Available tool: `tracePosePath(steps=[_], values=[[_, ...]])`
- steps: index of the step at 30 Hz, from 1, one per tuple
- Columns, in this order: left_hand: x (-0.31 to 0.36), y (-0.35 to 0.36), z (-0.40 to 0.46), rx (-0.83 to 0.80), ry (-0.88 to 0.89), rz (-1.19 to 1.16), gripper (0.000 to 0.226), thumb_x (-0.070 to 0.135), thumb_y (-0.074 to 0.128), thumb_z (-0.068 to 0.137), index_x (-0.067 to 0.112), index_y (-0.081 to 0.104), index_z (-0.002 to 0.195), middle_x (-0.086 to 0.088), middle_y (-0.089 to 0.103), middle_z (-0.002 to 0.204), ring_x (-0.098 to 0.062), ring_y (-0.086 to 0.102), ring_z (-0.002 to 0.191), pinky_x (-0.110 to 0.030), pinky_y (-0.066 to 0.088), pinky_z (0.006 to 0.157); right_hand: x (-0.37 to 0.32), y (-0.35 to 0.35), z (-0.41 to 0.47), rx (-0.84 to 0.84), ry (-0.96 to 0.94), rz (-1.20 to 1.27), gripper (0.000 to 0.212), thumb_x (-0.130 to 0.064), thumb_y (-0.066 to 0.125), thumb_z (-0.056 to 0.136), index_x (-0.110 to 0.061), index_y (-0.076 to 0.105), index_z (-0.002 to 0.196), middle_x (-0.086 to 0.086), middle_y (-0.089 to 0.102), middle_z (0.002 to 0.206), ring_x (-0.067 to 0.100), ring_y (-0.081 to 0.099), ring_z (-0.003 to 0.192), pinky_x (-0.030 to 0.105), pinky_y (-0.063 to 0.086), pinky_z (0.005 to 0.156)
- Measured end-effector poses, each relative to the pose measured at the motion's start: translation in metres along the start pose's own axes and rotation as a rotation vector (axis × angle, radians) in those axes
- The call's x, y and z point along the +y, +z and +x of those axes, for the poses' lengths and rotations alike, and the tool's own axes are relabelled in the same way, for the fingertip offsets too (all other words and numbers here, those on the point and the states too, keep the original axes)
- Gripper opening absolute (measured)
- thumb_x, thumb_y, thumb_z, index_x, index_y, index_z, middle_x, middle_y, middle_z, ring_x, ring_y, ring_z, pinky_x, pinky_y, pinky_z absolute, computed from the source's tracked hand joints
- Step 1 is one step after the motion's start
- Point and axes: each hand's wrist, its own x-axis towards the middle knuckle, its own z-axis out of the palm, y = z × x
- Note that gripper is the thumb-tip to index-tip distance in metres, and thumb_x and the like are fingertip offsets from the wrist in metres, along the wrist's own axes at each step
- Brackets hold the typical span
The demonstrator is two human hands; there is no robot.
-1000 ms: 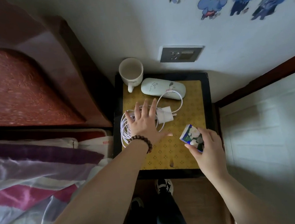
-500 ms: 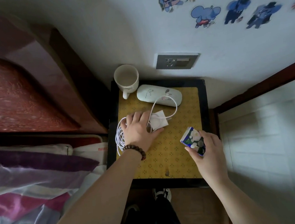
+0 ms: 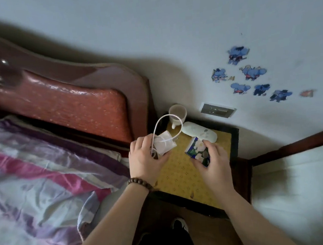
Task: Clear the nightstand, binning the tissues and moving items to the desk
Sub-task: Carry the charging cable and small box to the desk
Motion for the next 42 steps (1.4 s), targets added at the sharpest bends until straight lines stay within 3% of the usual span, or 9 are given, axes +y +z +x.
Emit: tracePosePath(steps=[8, 15, 22, 27, 32, 39, 42], values=[[-0.028, -0.117, -0.053, 0.365, -0.23, 0.013, 0.055, 0.052, 0.073, 0.065, 0.029, 0.052, 0.111, 0.019, 0.05, 0.103, -0.007, 0.041, 0.097, -0.035, 0.043, 0.083, -0.105, 0.006, -0.011, -0.201, -0.361, 0.038, 0.061, -0.037, 0.072, 0.078, -0.017, 0.048, 0.13, 0.0, 0.053, 0.118, 0.014, 0.05, 0.109, 0.028, 0.05, 0.087], [-0.072, -0.203, -0.145, 0.613, -0.411, 0.086, 0.054, 0.045, 0.078, 0.065, 0.021, 0.057, 0.108, 0.003, 0.061, 0.106, -0.023, 0.051, 0.101, -0.039, 0.046, 0.08, -0.19, 0.046, -0.065, -0.409, -0.632, 0.142, 0.059, -0.028, 0.073, 0.079, -0.014, 0.048, 0.131, 0.0, 0.05, 0.122, 0.017, 0.045, 0.117, 0.031, 0.049, 0.089], [-0.113, -0.271, -0.276, 0.846, -0.643, 0.17, 0.06, 0.032, 0.086, 0.06, 0.012, 0.059, 0.11, -0.005, 0.065, 0.105, -0.029, 0.054, 0.097, -0.036, 0.045, 0.077, -0.262, 0.093, -0.17, -0.629, -0.871, 0.158, 0.062, -0.037, 0.074, 0.076, -0.016, 0.05, 0.129, 0.004, 0.051, 0.123, 0.02, 0.047, 0.114, 0.027, 0.043, 0.088], [-0.131, -0.309, -0.417, 1.019, -0.82, 0.205, 0.056, 0.033, 0.084, 0.063, 0.015, 0.058, 0.109, -0.002, 0.064, 0.103, -0.026, 0.051, 0.095, -0.036, 0.044, 0.074, -0.306, 0.12, -0.302, -0.792, -1.022, 0.17, 0.057, -0.034, 0.074, 0.076, -0.019, 0.052, 0.126, 0.001, 0.051, 0.121, 0.02, 0.046, 0.112, 0.032, 0.043, 0.092], [-0.134, -0.33, -0.578, 1.194, -1.002, 0.244, 0.052, 0.041, 0.08, 0.066, 0.019, 0.058, 0.108, -0.001, 0.063, 0.102, -0.023, 0.05, 0.095, -0.045, 0.047, 0.078, -0.326, 0.136, -0.463, -0.975, -1.184, 0.226, 0.053, -0.031, 0.074, 0.076, -0.018, 0.052, 0.122, 0.0, 0.052, 0.113, 0.018, 0.046, 0.105, 0.028, 0.04, 0.089], [-0.119, -0.338, -0.783, 1.444, -1.258, 0.324, 0.054, 0.049, 0.077, 0.065, 0.019, 0.059, 0.106, 0.003, 0.064, 0.103, -0.022, 0.05, 0.099, -0.044, 0.048, 0.078, -0.324, 0.139, -0.674, -1.221, -1.401, 0.222, 0.059, -0.033, 0.074, 0.075, -0.022, 0.048, 0.127, -0.003, 0.049, 0.12, 0.016, 0.044, 0.111, 0.031, 0.045, 0.092], [-0.102, -0.332, -0.859, 1.549, -1.373, 0.389, 0.054, 0.047, 0.078, 0.062, 0.018, 0.059, 0.104, 0.004, 0.064, 0.098, -0.022, 0.05, 0.096, -0.039, 0.048, 0.076, -0.316, 0.132, -0.758, -1.326, -1.518, 0.213, 0.06, -0.032, 0.075, 0.075, -0.023, 0.048, 0.128, -0.004, 0.048, 0.12, 0.012, 0.043, 0.106, 0.027, 0.043, 0.088]])
